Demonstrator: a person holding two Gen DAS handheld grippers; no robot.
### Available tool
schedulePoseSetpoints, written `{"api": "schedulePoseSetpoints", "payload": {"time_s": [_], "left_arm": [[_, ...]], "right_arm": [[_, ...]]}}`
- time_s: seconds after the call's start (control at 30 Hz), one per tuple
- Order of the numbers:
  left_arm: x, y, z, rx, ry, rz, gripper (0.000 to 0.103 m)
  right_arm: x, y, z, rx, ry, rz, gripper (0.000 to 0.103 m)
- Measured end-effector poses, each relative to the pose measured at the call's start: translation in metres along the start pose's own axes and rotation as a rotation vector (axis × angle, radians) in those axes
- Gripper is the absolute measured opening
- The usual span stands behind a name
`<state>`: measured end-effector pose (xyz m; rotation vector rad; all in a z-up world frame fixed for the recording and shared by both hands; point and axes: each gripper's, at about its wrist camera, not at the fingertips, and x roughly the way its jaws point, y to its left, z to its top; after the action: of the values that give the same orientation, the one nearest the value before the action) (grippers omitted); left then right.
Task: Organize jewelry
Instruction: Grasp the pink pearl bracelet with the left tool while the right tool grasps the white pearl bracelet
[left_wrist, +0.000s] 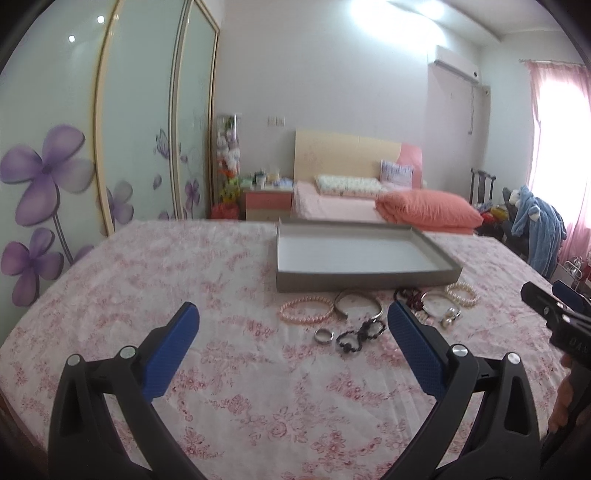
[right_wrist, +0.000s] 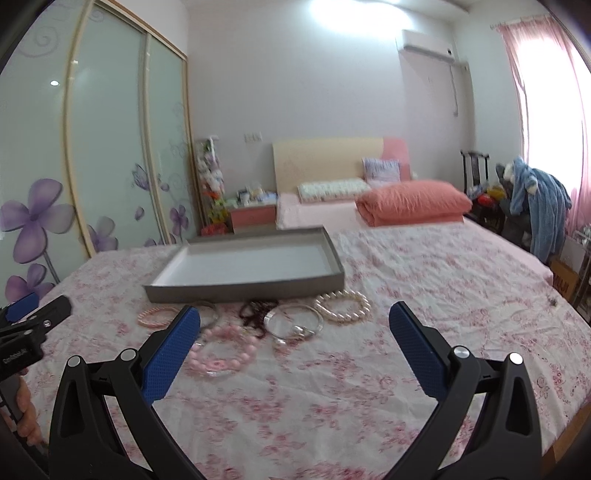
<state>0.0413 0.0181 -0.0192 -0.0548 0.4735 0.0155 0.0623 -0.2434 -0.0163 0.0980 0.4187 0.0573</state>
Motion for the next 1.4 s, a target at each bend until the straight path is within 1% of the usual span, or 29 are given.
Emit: {"api": "schedulePoseSetpoints", "payload": {"time_s": [0.1, 0.17, 0.23, 0.27, 0.33, 0.37, 0.43, 0.5, 0.53, 0.63, 0.7, 0.77, 0.8, 0.83, 0.87, 0.93, 1.0, 1.03, 1.07, 1.13, 1.2, 1.37, 1.4], "left_arm": [[0.014, 0.004, 0.002, 0.0, 0.054, -0.011, 0.099], [0.024, 0.005, 0.004, 0.009, 0.09, -0.018, 0.099], [0.033, 0.005, 0.006, 0.018, 0.118, -0.021, 0.099], [0.038, 0.005, 0.006, 0.024, 0.131, -0.023, 0.099], [0.046, 0.004, 0.008, 0.03, 0.152, -0.02, 0.099], [0.051, 0.005, 0.009, 0.032, 0.164, -0.02, 0.099], [0.059, 0.006, 0.009, 0.038, 0.185, -0.013, 0.099], [0.065, 0.008, 0.01, 0.044, 0.203, -0.003, 0.099], [0.068, 0.009, 0.01, 0.045, 0.208, 0.0, 0.099], [0.08, 0.013, 0.012, 0.052, 0.236, 0.014, 0.099], [0.087, 0.015, 0.012, 0.054, 0.253, 0.02, 0.097], [0.098, 0.016, 0.013, 0.06, 0.278, 0.022, 0.09], [0.104, 0.016, 0.013, 0.063, 0.29, 0.023, 0.083], [0.111, 0.016, 0.014, 0.064, 0.31, 0.021, 0.076], [0.118, 0.016, 0.014, 0.063, 0.324, 0.016, 0.073], [0.129, 0.016, 0.014, 0.06, 0.349, 0.009, 0.064], [0.14, 0.015, 0.014, 0.067, 0.372, 0.009, 0.058], [0.145, 0.015, 0.013, 0.072, 0.383, 0.012, 0.053], [0.152, 0.015, 0.012, 0.079, 0.397, 0.014, 0.05], [0.163, 0.015, 0.01, 0.085, 0.427, 0.016, 0.04], [0.169, 0.015, 0.007, 0.083, 0.446, 0.01, 0.034], [0.17, 0.011, 0.006, 0.093, 0.446, -0.004, 0.03], [0.17, 0.01, 0.006, 0.094, 0.445, -0.006, 0.027]], "right_arm": [[0.019, -0.011, 0.009, -0.003, 0.068, -0.04, 0.1], [0.04, -0.02, 0.013, -0.01, 0.131, -0.065, 0.09], [0.061, -0.028, 0.017, -0.003, 0.197, -0.072, 0.072], [0.072, -0.031, 0.018, 0.004, 0.228, -0.073, 0.068], [0.095, -0.039, 0.018, 0.016, 0.285, -0.082, 0.052], [0.108, -0.042, 0.017, 0.021, 0.318, -0.088, 0.048], [0.127, -0.047, 0.016, 0.025, 0.361, -0.105, 0.038], [0.145, -0.053, 0.014, 0.044, 0.407, -0.133, 0.033], [0.151, -0.056, 0.013, 0.058, 0.426, -0.132, 0.031], [0.167, -0.064, 0.01, 0.074, 0.47, -0.153, 0.031], [0.17, -0.063, 0.008, 0.065, 0.474, -0.164, 0.028], [0.167, -0.06, 0.007, 0.043, 0.471, -0.168, 0.02], [0.167, -0.059, 0.007, 0.04, 0.468, -0.164, 0.015], [0.167, -0.057, 0.007, 0.037, 0.465, -0.162, 0.012], [0.166, -0.055, 0.006, 0.024, 0.461, -0.163, 0.011], [0.168, -0.053, 0.006, 0.009, 0.458, -0.167, 0.011], [0.168, -0.055, 0.007, 0.014, 0.458, -0.163, 0.011], [0.168, -0.056, 0.007, 0.02, 0.458, -0.158, 0.011], [0.17, -0.056, 0.007, 0.025, 0.459, -0.155, 0.011], [0.172, -0.057, 0.008, 0.03, 0.459, -0.152, 0.011], [0.172, -0.058, 0.008, 0.028, 0.459, -0.153, 0.011], [0.173, -0.058, 0.009, 0.031, 0.459, -0.152, 0.011], [0.173, -0.059, 0.009, 0.031, 0.459, -0.152, 0.011]]}}
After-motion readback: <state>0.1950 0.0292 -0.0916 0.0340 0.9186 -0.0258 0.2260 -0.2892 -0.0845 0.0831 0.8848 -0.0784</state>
